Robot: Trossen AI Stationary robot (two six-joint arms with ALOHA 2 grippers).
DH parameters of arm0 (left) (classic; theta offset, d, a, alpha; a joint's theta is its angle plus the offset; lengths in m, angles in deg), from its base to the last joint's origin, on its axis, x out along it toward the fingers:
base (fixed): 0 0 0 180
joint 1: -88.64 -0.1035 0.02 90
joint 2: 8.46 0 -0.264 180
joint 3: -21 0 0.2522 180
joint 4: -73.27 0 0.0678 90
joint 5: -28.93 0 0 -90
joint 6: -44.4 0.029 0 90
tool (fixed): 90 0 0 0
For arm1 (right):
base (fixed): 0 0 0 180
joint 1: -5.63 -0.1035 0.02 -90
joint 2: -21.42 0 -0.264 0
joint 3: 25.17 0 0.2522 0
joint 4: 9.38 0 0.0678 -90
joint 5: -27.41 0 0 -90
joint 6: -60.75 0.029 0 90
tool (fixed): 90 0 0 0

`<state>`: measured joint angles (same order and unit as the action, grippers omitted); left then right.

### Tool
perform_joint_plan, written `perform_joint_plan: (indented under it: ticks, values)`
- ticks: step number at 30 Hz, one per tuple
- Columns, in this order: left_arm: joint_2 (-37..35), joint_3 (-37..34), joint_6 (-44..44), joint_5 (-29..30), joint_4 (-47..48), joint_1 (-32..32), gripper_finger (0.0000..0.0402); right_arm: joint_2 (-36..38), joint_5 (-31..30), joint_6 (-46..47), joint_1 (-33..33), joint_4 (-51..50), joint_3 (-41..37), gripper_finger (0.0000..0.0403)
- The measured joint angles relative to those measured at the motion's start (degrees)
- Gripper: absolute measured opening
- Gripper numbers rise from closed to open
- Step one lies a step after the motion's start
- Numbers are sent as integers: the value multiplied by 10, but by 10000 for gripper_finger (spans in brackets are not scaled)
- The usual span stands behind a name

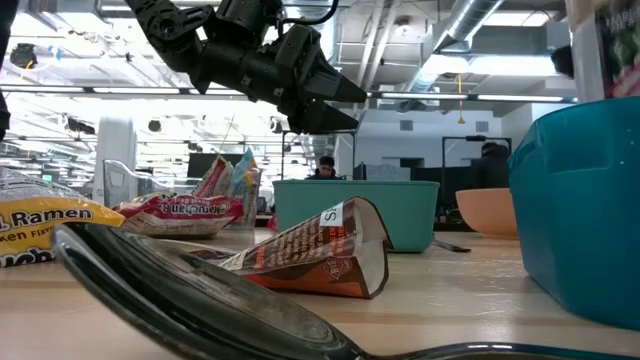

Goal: Pick & Place Food Item
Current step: Put the gold seasoning bottle into the blue bin

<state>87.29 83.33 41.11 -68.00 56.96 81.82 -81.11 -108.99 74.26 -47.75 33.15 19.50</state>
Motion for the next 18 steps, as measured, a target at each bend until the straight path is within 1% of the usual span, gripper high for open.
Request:
perform_joint_plan:
  ticks: [18]
  values:
    - [0,0,0,0,0,0,374,-9,25,22,16,-3,2,281]
